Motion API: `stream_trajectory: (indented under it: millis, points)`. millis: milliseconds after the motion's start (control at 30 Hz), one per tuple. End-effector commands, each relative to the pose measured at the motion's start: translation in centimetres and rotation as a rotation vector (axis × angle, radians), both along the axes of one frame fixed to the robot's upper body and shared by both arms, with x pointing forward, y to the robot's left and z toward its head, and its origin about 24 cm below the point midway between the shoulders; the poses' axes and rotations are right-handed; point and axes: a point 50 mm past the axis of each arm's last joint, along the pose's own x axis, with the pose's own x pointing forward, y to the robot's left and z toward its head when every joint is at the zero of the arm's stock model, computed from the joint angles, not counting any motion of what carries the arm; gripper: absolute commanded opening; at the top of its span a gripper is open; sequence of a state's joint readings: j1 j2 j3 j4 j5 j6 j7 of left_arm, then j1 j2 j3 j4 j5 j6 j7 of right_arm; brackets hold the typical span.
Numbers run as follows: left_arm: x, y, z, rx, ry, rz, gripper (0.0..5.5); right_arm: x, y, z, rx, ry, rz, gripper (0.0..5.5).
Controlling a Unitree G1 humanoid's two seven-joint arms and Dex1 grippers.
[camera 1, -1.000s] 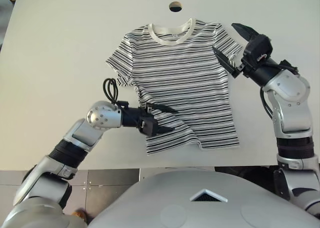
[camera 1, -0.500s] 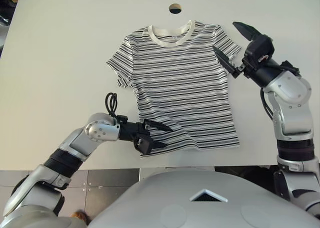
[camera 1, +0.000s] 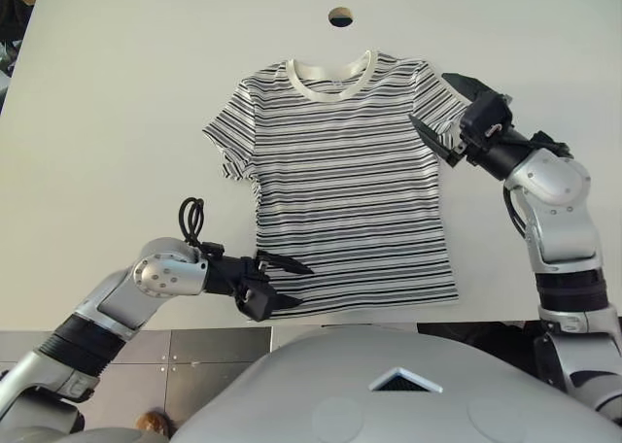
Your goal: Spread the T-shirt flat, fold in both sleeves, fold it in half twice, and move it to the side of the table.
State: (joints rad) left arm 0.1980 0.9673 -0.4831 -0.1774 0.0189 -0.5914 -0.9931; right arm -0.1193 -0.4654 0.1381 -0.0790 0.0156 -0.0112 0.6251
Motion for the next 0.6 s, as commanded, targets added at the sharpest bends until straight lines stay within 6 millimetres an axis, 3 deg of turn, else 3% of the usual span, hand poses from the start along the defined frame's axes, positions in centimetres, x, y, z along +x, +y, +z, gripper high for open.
stream_trajectory:
  millis: [33,100,267,433,600]
  points:
    - [1.1,-2.0,2.4,-0.184,-0.016,0.102,2.91,1.1,-0.1,-1.0,-0.039,0.053,0.028,3.39]
    - [2.1,-2.2,3.9,-0.241,-0.036,0.15,2.91,1.6,0.1,-1.9,-0.053,0.079,0.04,3.39]
    - [4.9,-0.4,7.7,-0.281,-0.138,0.27,2.91,3.2,1.1,-4.5,-0.12,0.123,0.068,3.39]
    - [6.1,0.8,9.1,-0.297,-0.184,0.333,2.91,5.1,2.3,-7.0,-0.242,0.104,0.058,3.39]
    - [6.1,1.8,8.5,-0.281,-0.176,0.384,2.91,6.0,1.0,-8.6,-0.417,0.082,0.006,3.39]
